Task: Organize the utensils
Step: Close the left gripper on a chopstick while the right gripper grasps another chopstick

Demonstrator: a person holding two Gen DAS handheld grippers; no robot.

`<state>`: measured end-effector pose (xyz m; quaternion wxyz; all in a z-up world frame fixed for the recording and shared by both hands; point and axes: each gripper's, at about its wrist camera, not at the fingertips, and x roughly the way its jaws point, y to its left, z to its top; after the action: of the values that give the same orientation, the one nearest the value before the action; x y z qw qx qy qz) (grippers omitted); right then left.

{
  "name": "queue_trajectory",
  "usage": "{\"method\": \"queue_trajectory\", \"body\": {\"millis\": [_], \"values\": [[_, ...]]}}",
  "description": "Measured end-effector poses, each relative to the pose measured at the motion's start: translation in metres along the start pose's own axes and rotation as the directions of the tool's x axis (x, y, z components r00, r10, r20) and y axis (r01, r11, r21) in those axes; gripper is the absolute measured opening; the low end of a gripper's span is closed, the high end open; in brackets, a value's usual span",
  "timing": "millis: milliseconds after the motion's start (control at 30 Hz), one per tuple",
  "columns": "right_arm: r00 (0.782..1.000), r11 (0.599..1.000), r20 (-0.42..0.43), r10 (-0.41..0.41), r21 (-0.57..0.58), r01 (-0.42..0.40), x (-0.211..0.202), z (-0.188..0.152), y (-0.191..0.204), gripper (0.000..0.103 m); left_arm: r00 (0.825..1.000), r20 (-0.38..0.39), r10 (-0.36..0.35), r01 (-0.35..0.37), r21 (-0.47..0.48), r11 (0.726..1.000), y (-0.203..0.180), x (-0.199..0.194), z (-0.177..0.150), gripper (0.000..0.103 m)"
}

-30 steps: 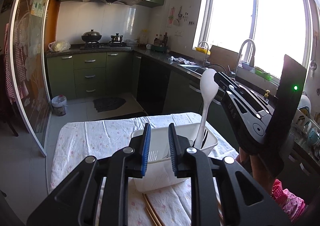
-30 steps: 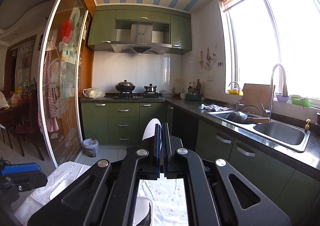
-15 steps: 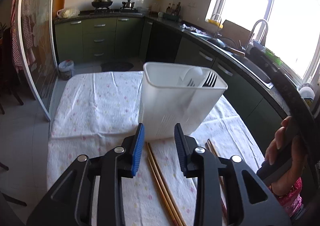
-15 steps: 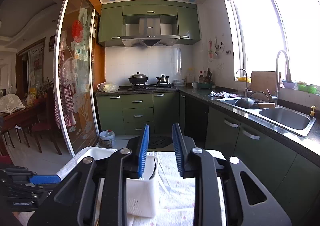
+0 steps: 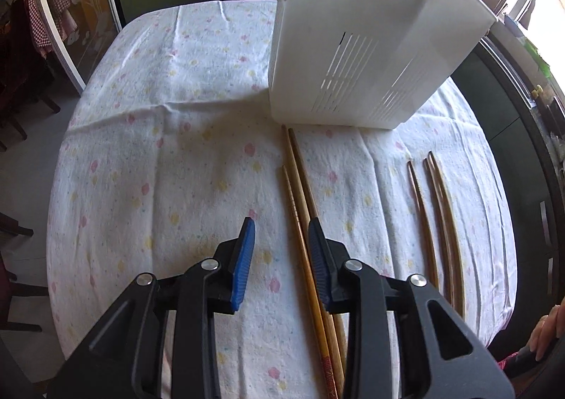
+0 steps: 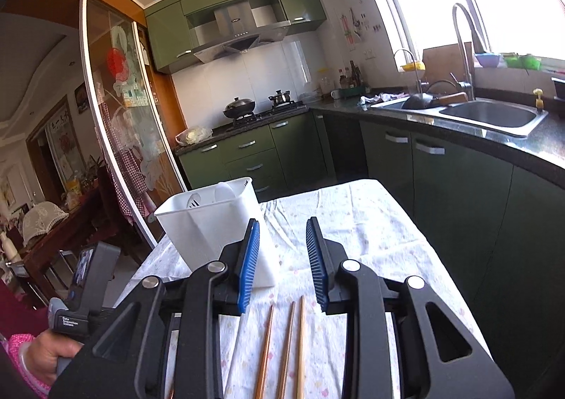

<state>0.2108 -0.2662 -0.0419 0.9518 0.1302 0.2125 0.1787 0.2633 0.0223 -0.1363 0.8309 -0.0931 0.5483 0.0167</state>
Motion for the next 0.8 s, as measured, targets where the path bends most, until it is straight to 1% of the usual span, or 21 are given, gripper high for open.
{"method": "queue_trajectory", "body": {"millis": [67,167,300,367,400,433,500,533,567,600,633,700,733,800], "values": [[1.000,0.999,-0.014,0.014,0.039,-0.013,-0.003,-0.003,-0.011,0.031,1.000,-0.014,0.026,-0.026,0.001,1.000,-0.001,0.006,-0.002,0.030],[0.999,0.997,-0.024,0.027,0.066,-0.026,-0.004,-0.002,-0.019,0.032,0.999,-0.025,0.037,-0.037,0.000,0.999,-0.003,0.010,-0.004,0.030],[0.998,0.997,-0.038,0.040,0.070,-0.038,-0.004,-0.003,-0.020,0.032,0.998,-0.027,0.062,-0.062,0.010,0.998,-0.009,0.011,-0.004,0.030],[0.996,0.998,-0.076,0.052,0.050,-0.048,0.001,-0.003,-0.014,0.032,0.997,-0.027,0.079,-0.078,0.022,0.997,-0.012,0.011,-0.005,0.030],[0.992,0.998,-0.110,0.064,0.034,-0.060,0.007,-0.003,-0.008,0.033,0.996,-0.025,0.087,-0.086,0.028,0.996,-0.013,0.011,-0.006,0.030],[0.986,0.997,-0.150,0.075,0.016,-0.074,0.011,-0.006,-0.003,0.037,0.995,-0.023,0.093,-0.093,0.035,0.995,-0.015,0.012,-0.006,0.030],[0.966,0.995,-0.244,0.089,-0.022,-0.097,0.024,-0.014,0.008,0.039,0.995,-0.016,0.098,-0.097,0.047,0.994,-0.016,0.011,-0.009,0.030],[0.950,0.993,-0.298,0.090,-0.045,-0.108,0.033,-0.020,0.014,0.039,0.995,-0.012,0.098,-0.097,0.053,0.994,-0.017,0.010,-0.010,0.028],[0.932,0.990,-0.352,0.085,-0.073,-0.118,0.042,-0.026,0.019,0.039,0.995,-0.008,0.094,-0.094,0.058,0.994,-0.018,0.009,-0.012,0.022],[0.912,0.987,-0.404,0.074,-0.100,-0.124,0.052,-0.034,0.024,0.039,0.996,-0.008,0.091,-0.090,0.069,0.994,-0.019,0.009,-0.013,0.009],[0.892,0.984,-0.449,0.060,-0.125,-0.129,0.062,-0.041,0.029,0.039,0.997,-0.011,0.077,-0.076,0.075,0.994,-0.020,0.008,-0.015,0.008],[0.864,0.976,-0.504,0.022,-0.175,-0.127,0.078,-0.056,0.038,0.037,0.998,-0.016,0.056,-0.054,0.080,0.995,-0.021,0.007,-0.018,0.006],[0.854,0.974,-0.520,0.004,-0.192,-0.121,0.086,-0.062,0.041,0.037,0.999,-0.016,0.052,-0.051,0.084,0.995,-0.022,0.006,-0.018,0.006],[0.842,0.973,-0.539,-0.019,-0.205,-0.109,0.099,-0.069,0.043,0.037,0.999,-0.015,0.041,-0.039,0.076,0.996,-0.020,0.005,-0.020,0.006]]}}
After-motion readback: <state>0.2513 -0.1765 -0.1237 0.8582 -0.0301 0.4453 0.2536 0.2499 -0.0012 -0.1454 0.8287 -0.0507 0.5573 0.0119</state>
